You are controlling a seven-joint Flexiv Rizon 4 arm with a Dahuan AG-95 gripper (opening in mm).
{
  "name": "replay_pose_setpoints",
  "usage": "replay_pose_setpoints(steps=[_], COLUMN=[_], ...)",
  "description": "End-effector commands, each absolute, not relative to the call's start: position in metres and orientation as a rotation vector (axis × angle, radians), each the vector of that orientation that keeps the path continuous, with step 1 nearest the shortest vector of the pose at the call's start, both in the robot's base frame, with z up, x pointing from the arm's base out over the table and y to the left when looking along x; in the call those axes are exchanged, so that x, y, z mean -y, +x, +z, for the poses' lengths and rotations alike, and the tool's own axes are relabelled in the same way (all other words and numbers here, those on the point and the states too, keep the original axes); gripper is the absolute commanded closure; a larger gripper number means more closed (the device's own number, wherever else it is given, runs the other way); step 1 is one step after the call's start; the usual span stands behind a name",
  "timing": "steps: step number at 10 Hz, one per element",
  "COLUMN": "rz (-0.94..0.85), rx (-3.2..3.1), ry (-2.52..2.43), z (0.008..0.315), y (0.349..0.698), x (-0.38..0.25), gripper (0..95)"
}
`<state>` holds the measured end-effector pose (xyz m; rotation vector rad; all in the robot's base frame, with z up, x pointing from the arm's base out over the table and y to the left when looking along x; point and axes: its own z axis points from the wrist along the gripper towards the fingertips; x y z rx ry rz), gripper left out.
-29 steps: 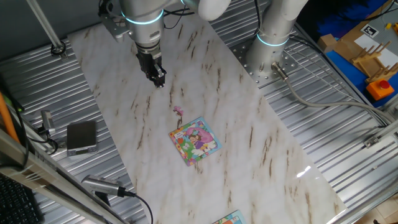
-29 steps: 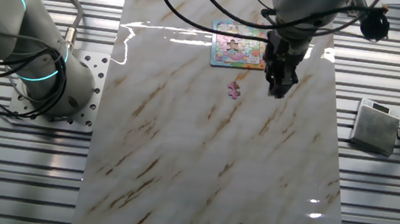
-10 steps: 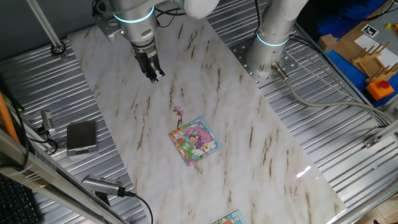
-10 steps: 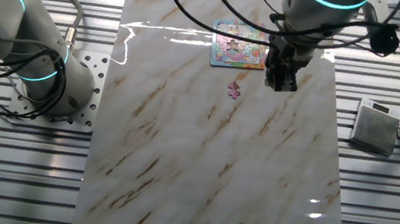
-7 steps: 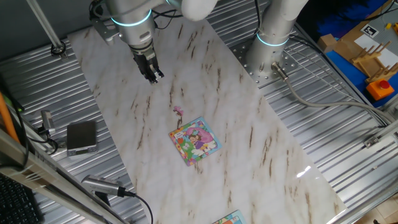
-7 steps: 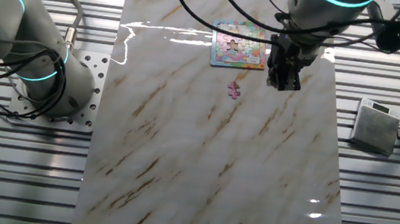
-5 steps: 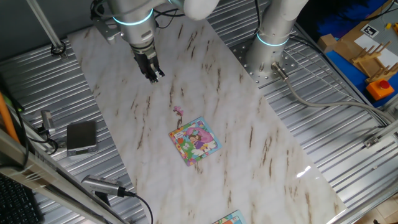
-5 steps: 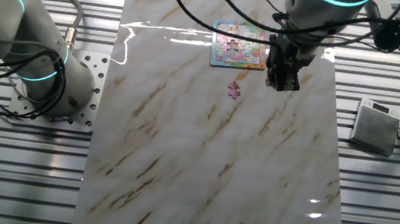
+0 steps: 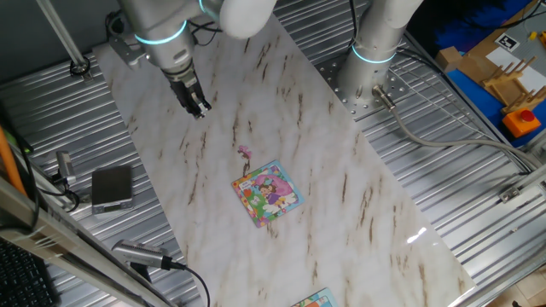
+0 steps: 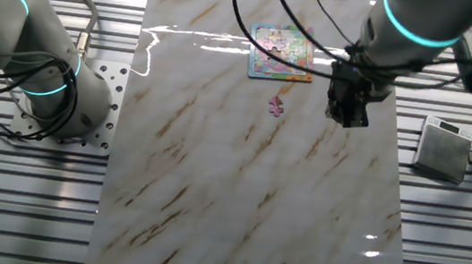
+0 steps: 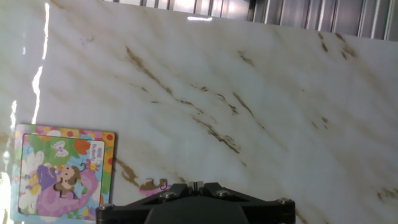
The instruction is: Assemble one piece of a puzzle
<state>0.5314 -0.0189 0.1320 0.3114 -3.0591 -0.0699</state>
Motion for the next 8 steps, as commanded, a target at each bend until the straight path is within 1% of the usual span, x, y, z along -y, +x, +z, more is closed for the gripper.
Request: replay_pose_setpoints(steps=[1,4,5,8], rz=[-0.1,-0.076,-0.05,-0.048], rx=[3.059,3.051,3.046,3.04], ry=[0.317,0.302,0.315,0.363], z=[0.114,0.09,0.086,0.081], y=[0.539,0.547,0.548,0.547], x=[0.018,0.004,-0.005,-0.018], gripper=[95.0,95.0,95.0,95.0])
